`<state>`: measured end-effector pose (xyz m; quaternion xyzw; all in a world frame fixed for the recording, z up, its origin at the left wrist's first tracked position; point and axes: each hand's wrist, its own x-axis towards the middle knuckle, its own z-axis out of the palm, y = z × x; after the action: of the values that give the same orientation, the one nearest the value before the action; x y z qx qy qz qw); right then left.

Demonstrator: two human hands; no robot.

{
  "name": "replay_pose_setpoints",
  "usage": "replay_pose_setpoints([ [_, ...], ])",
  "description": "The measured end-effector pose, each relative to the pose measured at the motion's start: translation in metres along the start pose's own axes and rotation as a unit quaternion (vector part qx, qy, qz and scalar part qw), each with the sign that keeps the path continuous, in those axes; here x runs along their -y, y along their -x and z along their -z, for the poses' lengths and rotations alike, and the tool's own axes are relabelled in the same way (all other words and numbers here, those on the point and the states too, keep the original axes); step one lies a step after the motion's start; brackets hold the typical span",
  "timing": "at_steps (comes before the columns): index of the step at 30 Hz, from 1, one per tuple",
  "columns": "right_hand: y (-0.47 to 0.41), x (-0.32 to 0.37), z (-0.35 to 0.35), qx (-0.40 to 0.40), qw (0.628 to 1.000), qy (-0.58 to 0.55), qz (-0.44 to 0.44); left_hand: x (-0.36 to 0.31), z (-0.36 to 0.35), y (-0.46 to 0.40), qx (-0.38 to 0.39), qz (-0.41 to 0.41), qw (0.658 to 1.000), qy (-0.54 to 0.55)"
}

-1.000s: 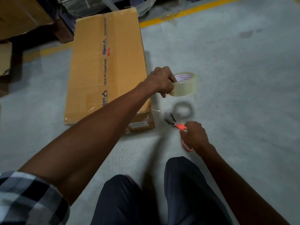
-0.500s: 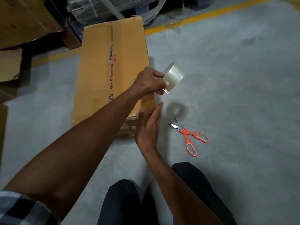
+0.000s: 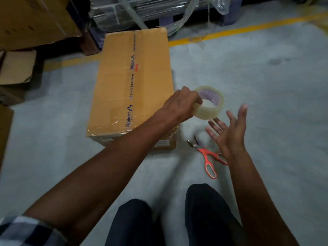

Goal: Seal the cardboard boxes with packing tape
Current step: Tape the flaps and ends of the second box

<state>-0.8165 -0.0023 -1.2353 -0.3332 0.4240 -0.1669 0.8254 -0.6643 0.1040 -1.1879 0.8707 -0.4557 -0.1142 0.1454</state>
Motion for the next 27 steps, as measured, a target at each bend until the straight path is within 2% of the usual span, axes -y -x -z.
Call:
replay_pose_setpoints([
  [2,-0.002,0.015,-0.005,-0.024,0.99,0.14,0.025,-0.012,-0.008,0.0,0.023,-0.023,0.998,-0.055],
  [3,-0.005,0.016,-0.006,-0.048,0.983,0.169,0.049,-0.017,-0.012,0.001,0.026,-0.03,0.996,-0.075],
  [5,-0.012,0.013,-0.005,-0.101,0.98,0.154,0.073,-0.023,-0.023,0.003,0.02,-0.021,0.996,-0.081],
  [8,-0.026,0.002,0.004,-0.115,0.992,0.04,0.023,-0.045,-0.047,0.017,0.02,0.052,0.998,0.041],
  [10,-0.035,-0.006,0.011,-0.139,0.99,-0.003,-0.021,-0.067,-0.07,0.029,0.037,0.089,0.985,0.146],
  [13,-0.051,-0.021,0.029,-0.182,0.983,0.026,-0.032,-0.084,-0.104,0.046,0.093,0.117,0.954,0.26],
  [16,-0.067,-0.035,0.058,-0.212,0.972,0.101,-0.015,-0.08,-0.117,0.061,0.162,0.115,0.948,0.248],
  [17,-0.071,-0.041,0.068,-0.216,0.961,0.17,-0.018,-0.077,-0.114,0.066,0.145,0.113,0.954,0.236],
  [20,-0.091,-0.071,0.107,-0.219,0.914,0.341,-0.032,-0.059,-0.088,0.075,-0.012,0.099,0.965,0.241],
  [24,-0.095,-0.085,0.12,-0.22,0.876,0.428,-0.02,-0.002,-0.022,0.067,-0.258,0.112,0.947,0.155],
  [26,-0.119,-0.098,0.142,-0.227,0.875,0.428,-0.027,0.039,0.008,0.067,-0.305,0.162,0.935,0.082],
  [27,-0.122,-0.099,0.146,-0.231,0.871,0.433,-0.026,0.061,0.017,0.07,-0.295,0.205,0.932,0.05],
])
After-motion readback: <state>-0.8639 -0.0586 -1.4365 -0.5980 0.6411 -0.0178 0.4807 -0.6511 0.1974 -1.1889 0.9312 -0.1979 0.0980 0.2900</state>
